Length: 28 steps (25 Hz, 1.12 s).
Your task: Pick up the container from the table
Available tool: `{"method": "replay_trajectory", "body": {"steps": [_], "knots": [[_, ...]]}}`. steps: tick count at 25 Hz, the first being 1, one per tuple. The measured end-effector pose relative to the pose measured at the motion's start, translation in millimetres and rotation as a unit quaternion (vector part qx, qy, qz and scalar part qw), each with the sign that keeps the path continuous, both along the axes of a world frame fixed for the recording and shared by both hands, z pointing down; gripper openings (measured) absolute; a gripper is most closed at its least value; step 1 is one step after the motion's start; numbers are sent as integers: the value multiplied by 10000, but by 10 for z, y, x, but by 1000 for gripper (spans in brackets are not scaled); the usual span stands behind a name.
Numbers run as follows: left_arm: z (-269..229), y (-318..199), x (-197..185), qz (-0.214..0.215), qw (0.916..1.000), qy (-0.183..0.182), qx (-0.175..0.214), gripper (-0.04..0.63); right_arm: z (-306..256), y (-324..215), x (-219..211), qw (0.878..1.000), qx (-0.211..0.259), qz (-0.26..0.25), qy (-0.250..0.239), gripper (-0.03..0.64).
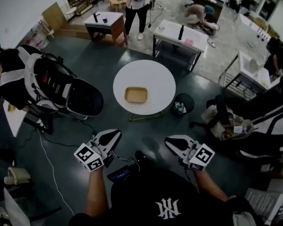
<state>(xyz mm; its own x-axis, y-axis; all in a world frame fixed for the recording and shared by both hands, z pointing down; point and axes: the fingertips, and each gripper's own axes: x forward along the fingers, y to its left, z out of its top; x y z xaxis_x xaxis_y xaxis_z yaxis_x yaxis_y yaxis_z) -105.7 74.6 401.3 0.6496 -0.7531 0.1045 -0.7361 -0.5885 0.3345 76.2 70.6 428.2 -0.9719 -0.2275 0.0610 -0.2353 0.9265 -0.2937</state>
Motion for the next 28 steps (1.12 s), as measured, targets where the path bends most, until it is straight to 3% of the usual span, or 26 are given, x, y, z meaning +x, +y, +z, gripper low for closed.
{"method": "replay_trajectory", "body": {"steps": [11,18,23,28], "knots": [[118,-529,-712,-1,9996,206,-206,5,-118,-839,-544,9986,-408,336,83,46],[338,-643,-742,-11,9987,367,-348,5,144,-977,-575,9962,-675,357,409,46],[550,-766,-772,-61,9983,327,-482,5,306,-1158,-661,9955,-884,249,251,46],[511,-1234,-906,-254,9983,217,-487,5,388,-1655,-774,9949,-979,27,222,46]]}}
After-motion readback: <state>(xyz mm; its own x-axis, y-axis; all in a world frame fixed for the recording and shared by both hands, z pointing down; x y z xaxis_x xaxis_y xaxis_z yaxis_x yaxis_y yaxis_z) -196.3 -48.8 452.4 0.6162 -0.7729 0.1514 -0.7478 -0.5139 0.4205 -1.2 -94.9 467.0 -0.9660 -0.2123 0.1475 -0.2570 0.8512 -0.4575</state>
